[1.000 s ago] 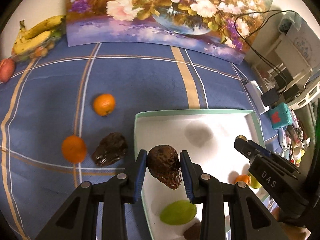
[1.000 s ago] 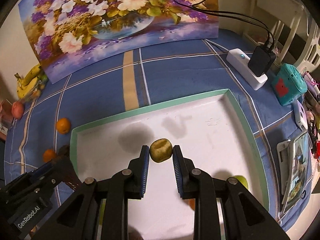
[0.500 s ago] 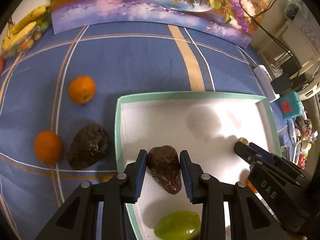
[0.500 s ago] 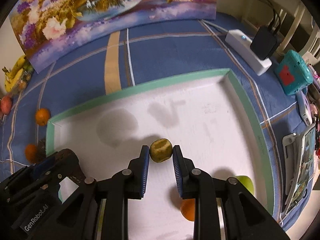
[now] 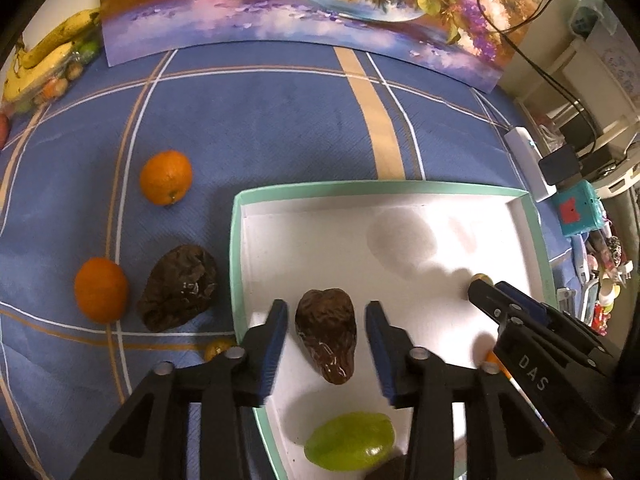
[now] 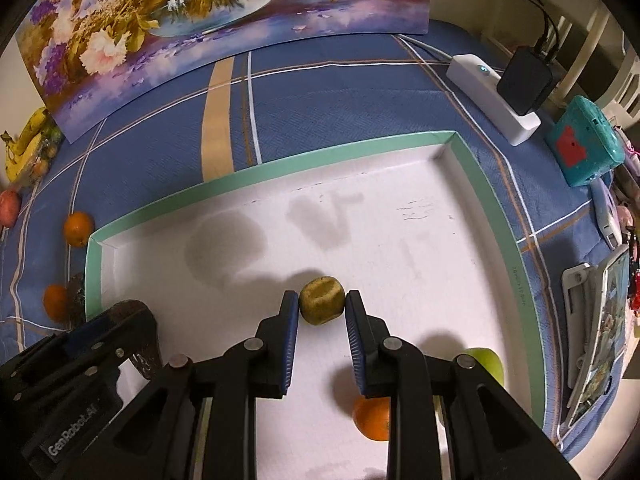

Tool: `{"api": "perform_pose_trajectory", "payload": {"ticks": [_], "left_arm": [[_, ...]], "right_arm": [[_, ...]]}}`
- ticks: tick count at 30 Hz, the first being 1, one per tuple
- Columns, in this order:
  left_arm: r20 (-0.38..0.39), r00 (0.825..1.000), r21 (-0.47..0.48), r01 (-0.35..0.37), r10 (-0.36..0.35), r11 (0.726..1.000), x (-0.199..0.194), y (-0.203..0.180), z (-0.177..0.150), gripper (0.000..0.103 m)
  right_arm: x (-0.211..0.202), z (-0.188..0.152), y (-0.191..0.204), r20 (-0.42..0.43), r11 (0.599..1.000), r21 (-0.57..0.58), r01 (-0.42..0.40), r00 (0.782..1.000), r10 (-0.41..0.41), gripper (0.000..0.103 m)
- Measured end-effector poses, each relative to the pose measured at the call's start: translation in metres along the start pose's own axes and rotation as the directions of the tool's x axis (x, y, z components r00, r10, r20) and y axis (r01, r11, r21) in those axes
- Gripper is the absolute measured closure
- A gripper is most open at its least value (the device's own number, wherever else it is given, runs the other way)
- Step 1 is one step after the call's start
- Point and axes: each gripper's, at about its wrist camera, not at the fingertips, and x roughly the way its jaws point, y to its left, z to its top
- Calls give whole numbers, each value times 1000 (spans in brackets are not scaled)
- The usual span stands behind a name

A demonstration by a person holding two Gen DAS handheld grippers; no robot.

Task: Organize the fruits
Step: 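Carry and release the yellow fruit with the right tool while the left tool drops the date in the tray, then move both tools back over the tablecloth toward the oranges and dark date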

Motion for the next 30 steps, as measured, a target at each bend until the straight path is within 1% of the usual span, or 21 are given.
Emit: {"api": "perform_pose_trajectory", "payload": {"ticks": [1,3,7,12,13,14,15,16,17,18,19,20,23,24,25,27,28,30], "left_arm": [[3,1000,3,4,-4,1000,-4,-1,0,49],[11,1000,13,4,-5,1000,-10,-3,1,49],[54,999,29,1,-2,1000,-32,-6,6,49],[110,994,9,-4,3,1000,-58,5,12,49],[120,993,2,-8,8,1000,-63,8,14,47],[131,991,-6,-17,17,1000,-68,13,16,42],[142,989,-16,-28,30,999,-74,18,16,39],[153,987,-27,-38,41,999,-78,24,17,36],[159,986,-37,-44,49,998,-82,28,17,36],[165,985,-52,-51,59,997,-85,35,18,35],[166,984,-61,-56,66,997,-88,40,17,29],[168,983,-71,-65,76,995,-89,45,17,21],[174,977,-98,-106,122,990,-94,61,14,15],[173,975,-112,-120,139,986,-95,67,13,15],[172,974,-121,-126,146,985,-96,71,12,13],[166,972,-141,-146,169,979,-97,84,10,5],[166,969,-148,-158,182,976,-98,89,8,0],[170,960,-165,-193,221,967,-101,100,4,0]], "right_arm": [[-1,0,0,2,1000,1,-1,1000,1,78],[-5,0,-1,7,1000,-1,3,1000,-3,77],[-19,1,-1,31,1000,-5,3,1000,-3,77],[-51,4,-1,101,1000,-9,-10,995,11,77],[-57,5,-1,115,1000,-9,-16,993,17,77],[-61,7,-1,124,1000,-10,-20,992,21,77],[-68,8,-1,138,1000,-11,-26,990,27,77],[-74,8,0,149,999,-13,-30,988,31,69],[-77,8,1,157,999,-14,-29,987,31,61],[-81,8,3,166,999,-18,-27,986,29,44],[-85,8,5,177,999,-24,-23,984,27,33],[-87,9,6,183,999,-28,-21,983,26,32],[-86,11,12,183,999,-48,-16,983,25,31],[-86,11,13,180,999,-52,-14,983,23,30],[-85,10,14,178,998,-56,-10,984,20,25],[-83,9,15,174,998,-60,-9,985,19,19],[-83,8,17,175,998,-63,-11,984,22,19],[-82,7,20,177,998,-66,-17,984,29,19]]}}
